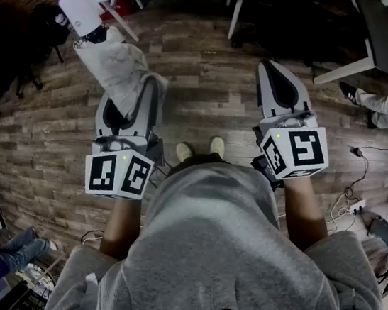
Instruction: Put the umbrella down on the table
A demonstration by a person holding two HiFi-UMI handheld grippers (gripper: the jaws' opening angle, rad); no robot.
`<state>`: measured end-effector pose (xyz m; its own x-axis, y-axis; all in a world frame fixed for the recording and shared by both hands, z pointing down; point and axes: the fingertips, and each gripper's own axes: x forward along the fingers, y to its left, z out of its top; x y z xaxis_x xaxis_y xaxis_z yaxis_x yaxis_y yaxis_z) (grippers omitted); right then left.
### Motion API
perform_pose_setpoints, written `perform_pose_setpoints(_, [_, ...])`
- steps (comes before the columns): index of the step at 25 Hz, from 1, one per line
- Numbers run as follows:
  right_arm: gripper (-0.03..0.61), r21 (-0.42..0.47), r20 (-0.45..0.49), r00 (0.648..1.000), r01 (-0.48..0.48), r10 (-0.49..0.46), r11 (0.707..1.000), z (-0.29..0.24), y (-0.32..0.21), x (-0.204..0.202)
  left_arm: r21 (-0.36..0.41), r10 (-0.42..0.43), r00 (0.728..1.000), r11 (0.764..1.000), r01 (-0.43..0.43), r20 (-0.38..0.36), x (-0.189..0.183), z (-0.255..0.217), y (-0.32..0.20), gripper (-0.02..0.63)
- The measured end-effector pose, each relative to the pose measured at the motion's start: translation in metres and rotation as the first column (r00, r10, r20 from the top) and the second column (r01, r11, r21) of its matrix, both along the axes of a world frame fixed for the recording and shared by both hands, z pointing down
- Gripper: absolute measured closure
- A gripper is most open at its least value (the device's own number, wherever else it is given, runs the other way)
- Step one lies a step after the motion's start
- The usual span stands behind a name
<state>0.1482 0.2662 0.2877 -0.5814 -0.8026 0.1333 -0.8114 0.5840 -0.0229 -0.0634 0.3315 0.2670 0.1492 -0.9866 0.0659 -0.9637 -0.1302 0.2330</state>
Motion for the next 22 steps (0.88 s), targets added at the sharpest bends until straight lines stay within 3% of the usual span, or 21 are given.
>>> perform_pose_setpoints(5, [0.554, 0.000, 0.010, 1.000, 0.014, -0.014, 1.000, 0.004, -0.007, 0.014, -0.018, -0.006, 1.000, 1.000, 0.006, 0.013, 0.017, 0.008, -0.006, 0.353])
perform_pose_setpoints(10, [0.554, -0.020, 0.102, 0.995, 0.005, -0.003, 1.000, 0.005, -0.014, 0.032, -0.016, -0.010, 1.000, 1.000, 0.011, 0.017, 0.033, 0.013, -0.009, 0.353])
perform_pose_setpoints(22, [0.554, -0.014, 0.093, 0.995, 0.050, -0.048, 0.999, 0.006, -0.020, 0.036, 0.003, -0.037, 0.999, 0.999, 0.037, 0.021, 0.044, 0.007, -0.013, 0.353])
